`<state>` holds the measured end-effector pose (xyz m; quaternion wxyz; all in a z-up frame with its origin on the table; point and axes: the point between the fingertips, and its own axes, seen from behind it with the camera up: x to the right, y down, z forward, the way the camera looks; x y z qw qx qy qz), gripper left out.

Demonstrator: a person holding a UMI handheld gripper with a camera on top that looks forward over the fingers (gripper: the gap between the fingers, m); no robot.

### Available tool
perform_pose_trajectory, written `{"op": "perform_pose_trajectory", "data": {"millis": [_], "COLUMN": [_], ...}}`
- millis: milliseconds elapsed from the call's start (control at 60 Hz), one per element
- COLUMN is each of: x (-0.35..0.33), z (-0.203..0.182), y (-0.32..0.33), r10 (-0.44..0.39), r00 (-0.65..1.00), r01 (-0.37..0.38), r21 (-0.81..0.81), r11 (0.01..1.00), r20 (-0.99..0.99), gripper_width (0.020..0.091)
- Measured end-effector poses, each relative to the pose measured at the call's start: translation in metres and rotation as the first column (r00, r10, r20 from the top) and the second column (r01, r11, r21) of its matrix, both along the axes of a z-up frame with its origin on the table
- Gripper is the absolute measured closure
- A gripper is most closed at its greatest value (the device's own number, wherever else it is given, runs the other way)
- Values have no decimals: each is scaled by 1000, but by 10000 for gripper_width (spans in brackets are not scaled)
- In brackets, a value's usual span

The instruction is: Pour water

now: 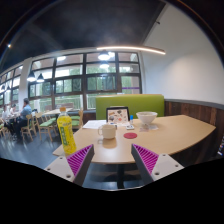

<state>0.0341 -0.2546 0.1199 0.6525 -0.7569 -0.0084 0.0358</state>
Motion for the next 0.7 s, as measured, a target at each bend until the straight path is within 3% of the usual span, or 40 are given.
{"op": "perform_pose_trajectory", "data": {"millis": [333,617,700], "x": [-58,-181,-216], "z": [-7,-11,-10], "y": [7,79,104], "r10": [103,223,204], "r00": [994,975,979], "r01": [-103,-223,-204], "r21": [-10,12,10], "r11": [995,975,979], "r20": [20,10,31], "gripper_width": [273,274,282]}}
